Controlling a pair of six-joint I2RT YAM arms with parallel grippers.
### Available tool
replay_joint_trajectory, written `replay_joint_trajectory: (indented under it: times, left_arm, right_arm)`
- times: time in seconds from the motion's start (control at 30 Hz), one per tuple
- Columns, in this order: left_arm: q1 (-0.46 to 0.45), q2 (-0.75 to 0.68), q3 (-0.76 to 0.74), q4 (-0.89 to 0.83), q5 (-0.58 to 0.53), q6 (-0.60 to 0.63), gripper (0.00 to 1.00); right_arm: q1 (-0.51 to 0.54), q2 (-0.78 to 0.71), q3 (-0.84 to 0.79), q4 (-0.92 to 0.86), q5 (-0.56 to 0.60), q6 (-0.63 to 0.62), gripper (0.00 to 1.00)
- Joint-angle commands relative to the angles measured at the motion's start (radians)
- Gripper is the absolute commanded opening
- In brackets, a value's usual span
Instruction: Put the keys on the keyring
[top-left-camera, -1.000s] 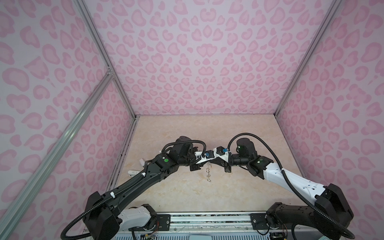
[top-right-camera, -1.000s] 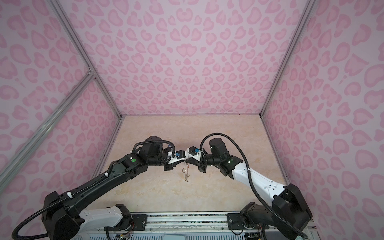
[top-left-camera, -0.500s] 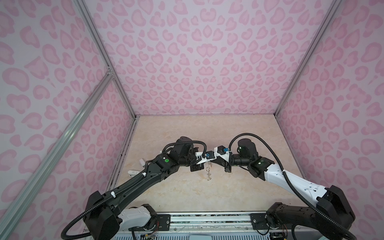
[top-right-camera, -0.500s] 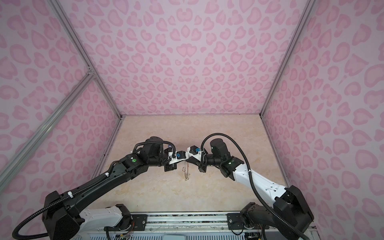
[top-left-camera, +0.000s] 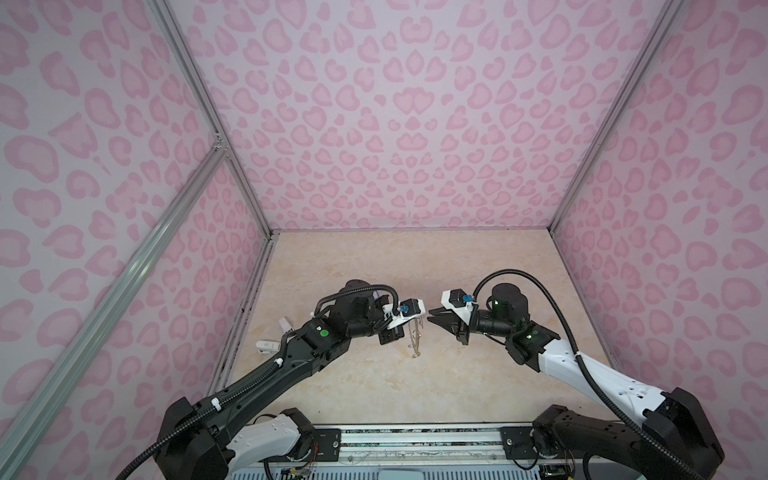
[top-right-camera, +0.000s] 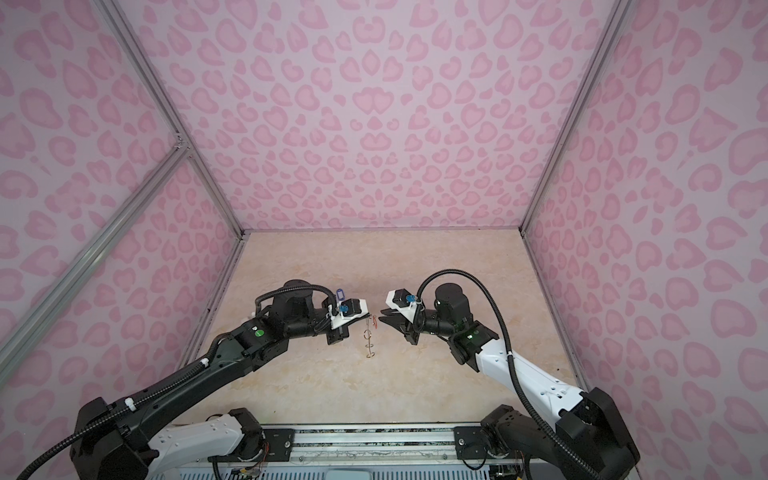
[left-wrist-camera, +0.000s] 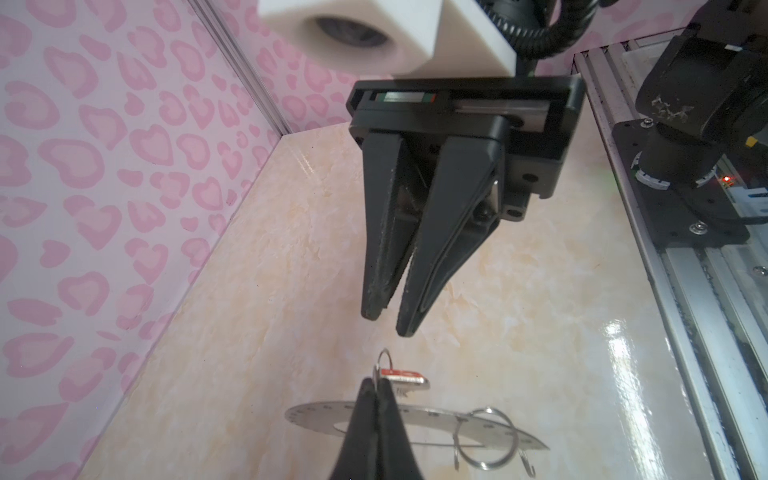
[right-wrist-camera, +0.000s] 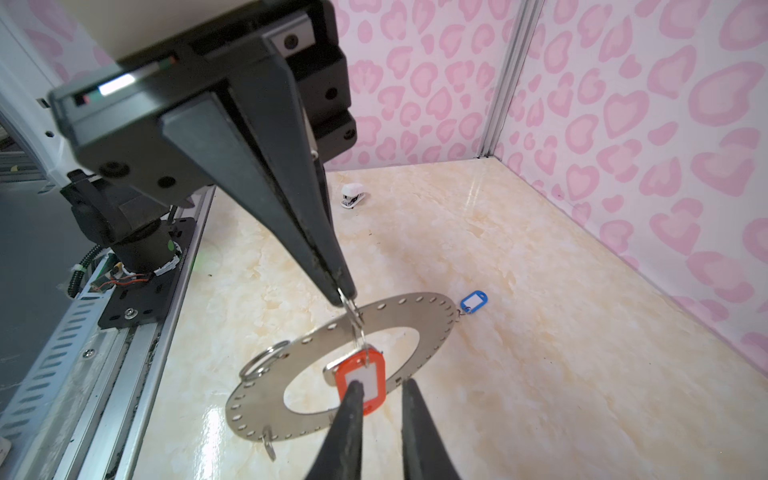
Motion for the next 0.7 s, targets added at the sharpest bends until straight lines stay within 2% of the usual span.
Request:
replay_joint_trajectory:
  times: [0.0, 0.33, 0.67]
  left_arm:
    - [0.001, -0.013, -0.009, 0.108, 0.027, -0.04, 0.03]
    - [-0.001, -0.006, -0.004, 0.099, 0.055, -0.036, 0.03]
    - [-0.002, -0.009, 0.0, 0.088, 0.066, -0.023, 0.03]
  right_arm:
    - [0.002, -0.003, -0.004, 0.067, -0.02, 0.036, 0.2]
    - [0.014, 0.011, 0.011, 0.075, -0.027, 0.053, 0.21]
    - [0.014, 0.035, 0.019, 0.066, -0.038, 0.06, 0.13]
